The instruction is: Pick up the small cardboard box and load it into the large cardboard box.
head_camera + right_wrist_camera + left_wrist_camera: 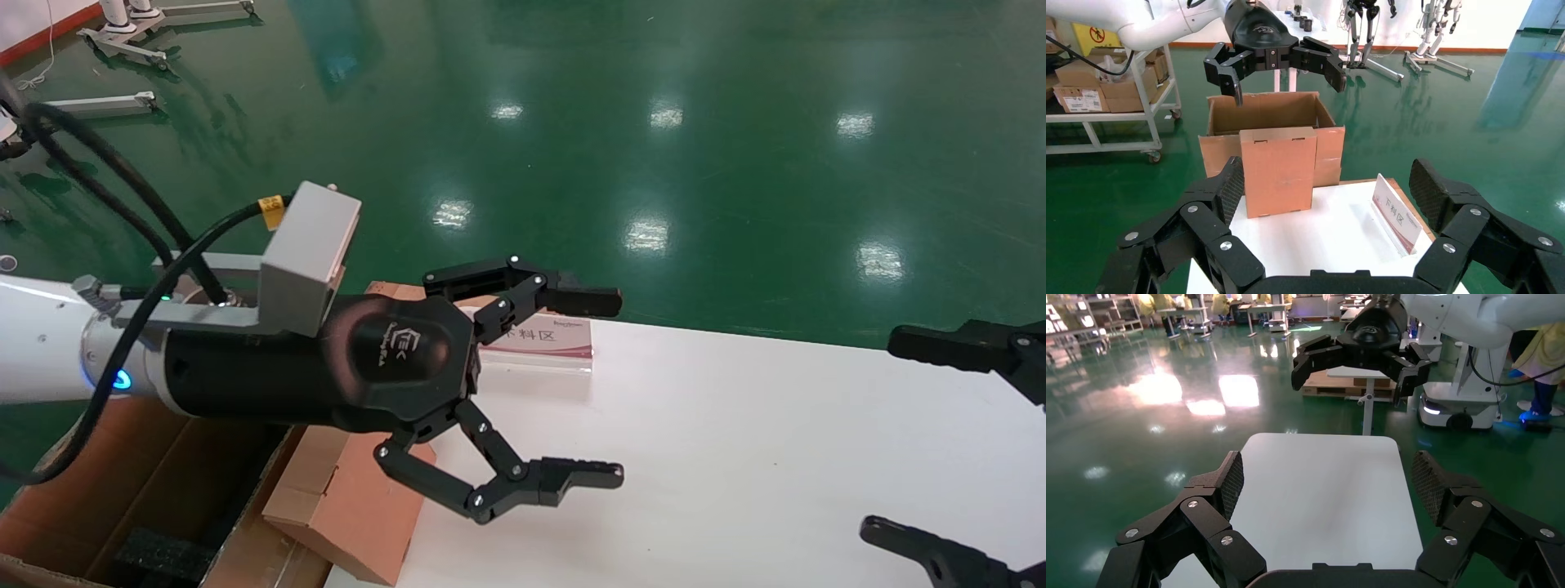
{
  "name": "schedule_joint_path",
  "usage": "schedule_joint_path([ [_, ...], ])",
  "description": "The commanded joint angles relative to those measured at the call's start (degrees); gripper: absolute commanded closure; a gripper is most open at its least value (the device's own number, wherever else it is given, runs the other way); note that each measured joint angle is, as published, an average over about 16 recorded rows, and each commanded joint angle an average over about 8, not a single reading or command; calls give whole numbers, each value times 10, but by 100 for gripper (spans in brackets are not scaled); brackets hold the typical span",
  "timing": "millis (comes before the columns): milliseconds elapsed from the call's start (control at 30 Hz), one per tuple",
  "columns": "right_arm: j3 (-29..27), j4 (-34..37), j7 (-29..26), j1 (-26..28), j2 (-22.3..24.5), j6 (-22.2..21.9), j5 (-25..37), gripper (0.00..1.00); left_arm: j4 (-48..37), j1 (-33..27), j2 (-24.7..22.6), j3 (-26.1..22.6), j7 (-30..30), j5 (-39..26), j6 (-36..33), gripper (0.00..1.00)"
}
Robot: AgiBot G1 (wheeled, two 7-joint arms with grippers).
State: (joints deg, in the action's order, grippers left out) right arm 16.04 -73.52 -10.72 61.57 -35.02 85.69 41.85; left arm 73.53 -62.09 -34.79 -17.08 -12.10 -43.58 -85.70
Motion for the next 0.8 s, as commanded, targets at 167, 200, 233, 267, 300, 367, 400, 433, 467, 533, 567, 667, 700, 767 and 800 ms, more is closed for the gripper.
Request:
schedule_joint_path([
  [167,0,0,0,0,0,0,0,0,3,-17,6,-22,-31,-42,2,0],
  [200,0,0,0,0,0,0,0,0,5,-24,8,-29,-43,-57,4,0],
  [233,0,0,0,0,0,0,0,0,7,-32,9,-36,-56,-72,6,0],
  [267,0,0,0,0,0,0,0,0,10,-42,11,-44,-70,-90,8,0],
  [300,0,0,0,0,0,0,0,0,13,-52,12,-53,-86,-108,10,0],
  [367,1,0,0,0,0,0,0,0,19,-74,14,-70,-119,-147,11,0],
  [400,1,0,0,0,0,0,0,0,23,-86,14,-79,-137,-168,11,0],
  [433,1,0,0,0,0,0,0,0,26,-99,13,-88,-154,-188,9,0],
  [467,1,0,0,0,0,0,0,0,28,-114,11,-98,-171,-211,5,0],
  [533,1,0,0,0,0,0,0,0,32,-146,7,-118,-205,-256,-4,0],
  [567,1,0,0,0,0,0,0,0,33,-163,3,-128,-222,-278,-9,0],
  [667,1,0,1,0,0,0,-1,0,36,-216,-7,-160,-270,-347,-27,0],
  [700,1,0,1,0,0,0,-1,0,36,-234,-12,-173,-287,-370,-31,0],
  [767,1,0,1,0,0,0,-1,0,37,-267,-19,-199,-322,-414,-39,0],
  [800,1,0,1,0,0,0,-1,0,37,-283,-23,-214,-340,-436,-42,0],
])
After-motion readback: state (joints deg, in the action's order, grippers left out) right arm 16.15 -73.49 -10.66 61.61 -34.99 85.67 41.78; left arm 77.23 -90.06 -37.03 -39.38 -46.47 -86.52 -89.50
